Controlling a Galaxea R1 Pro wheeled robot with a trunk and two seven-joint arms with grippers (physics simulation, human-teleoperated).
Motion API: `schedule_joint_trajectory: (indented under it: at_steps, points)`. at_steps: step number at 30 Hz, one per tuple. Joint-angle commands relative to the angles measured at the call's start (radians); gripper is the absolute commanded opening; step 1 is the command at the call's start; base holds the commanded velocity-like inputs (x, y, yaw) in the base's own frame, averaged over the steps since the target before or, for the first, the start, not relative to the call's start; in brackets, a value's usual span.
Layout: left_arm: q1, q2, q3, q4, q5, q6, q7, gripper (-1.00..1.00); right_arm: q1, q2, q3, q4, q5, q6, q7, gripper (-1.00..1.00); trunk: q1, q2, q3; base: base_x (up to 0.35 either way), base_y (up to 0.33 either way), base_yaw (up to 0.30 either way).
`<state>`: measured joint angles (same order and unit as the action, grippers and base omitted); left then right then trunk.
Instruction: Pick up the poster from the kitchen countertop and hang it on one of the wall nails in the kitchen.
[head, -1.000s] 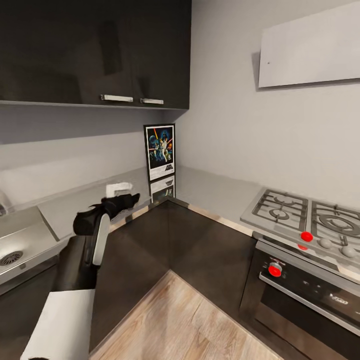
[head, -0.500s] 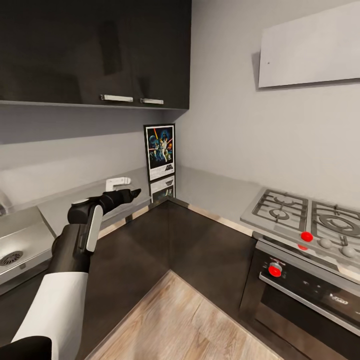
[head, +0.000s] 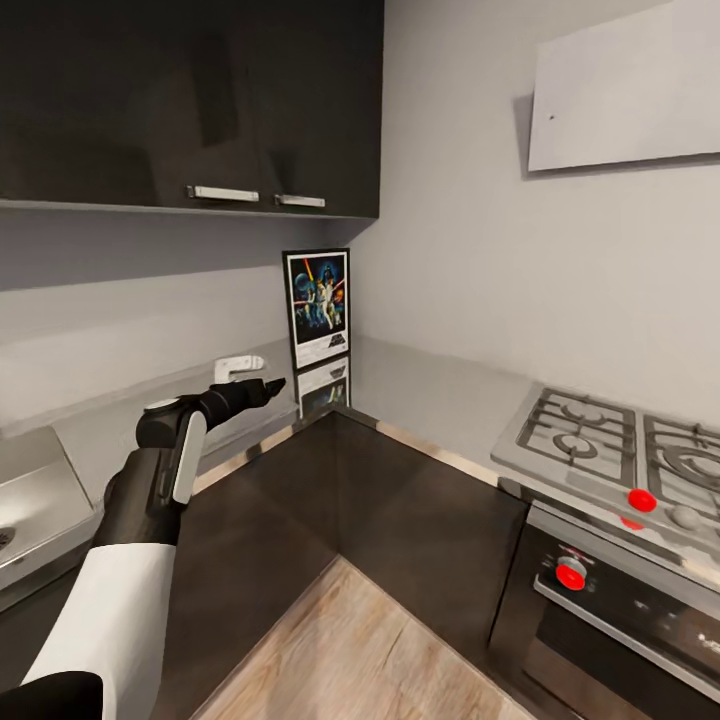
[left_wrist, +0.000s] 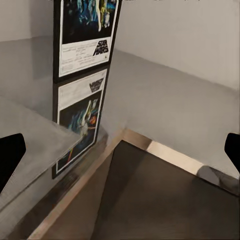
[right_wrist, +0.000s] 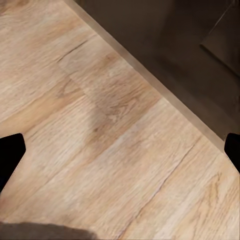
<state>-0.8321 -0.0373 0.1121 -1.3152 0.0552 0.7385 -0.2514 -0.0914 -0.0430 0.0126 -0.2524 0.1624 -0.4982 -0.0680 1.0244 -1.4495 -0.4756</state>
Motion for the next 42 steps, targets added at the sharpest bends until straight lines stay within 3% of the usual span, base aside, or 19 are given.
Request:
schedule_joint_trajectory:
  at_steps: [1, 16, 27, 42]
  points:
    - [-0.001, -0.001, 0.003, -0.001, 0.006, 0.007, -0.002, 1.00, -0.001, 0.000, 0.001, 0.001, 0.009, -0.002, -0.007, 1.00, 0.001, -0.001, -0.001, 0.329, 0.000, 0.021]
    - [-0.001, -0.001, 0.003, -0.001, 0.006, 0.008, -0.003, 1.00, -0.001, 0.000, 0.001, 0.001, 0.009, -0.002, -0.007, 1.00, 0.001, -0.001, -0.001, 0.205, 0.000, 0.105]
    - [-0.001, -0.001, 0.003, -0.003, 0.006, 0.009, -0.021, 1.00, -0.001, 0.001, 0.002, 0.001, 0.010, -0.001, -0.007, 1.00, 0.001, -0.001, 0.002, 0.253, 0.000, -0.147]
    - [-0.001, -0.001, 0.003, -0.002, 0.005, 0.009, -0.032, 1.00, -0.001, 0.001, 0.004, 0.045, 0.015, -0.002, -0.007, 1.00, 0.001, -0.001, 0.002, 0.183, 0.005, -0.018]
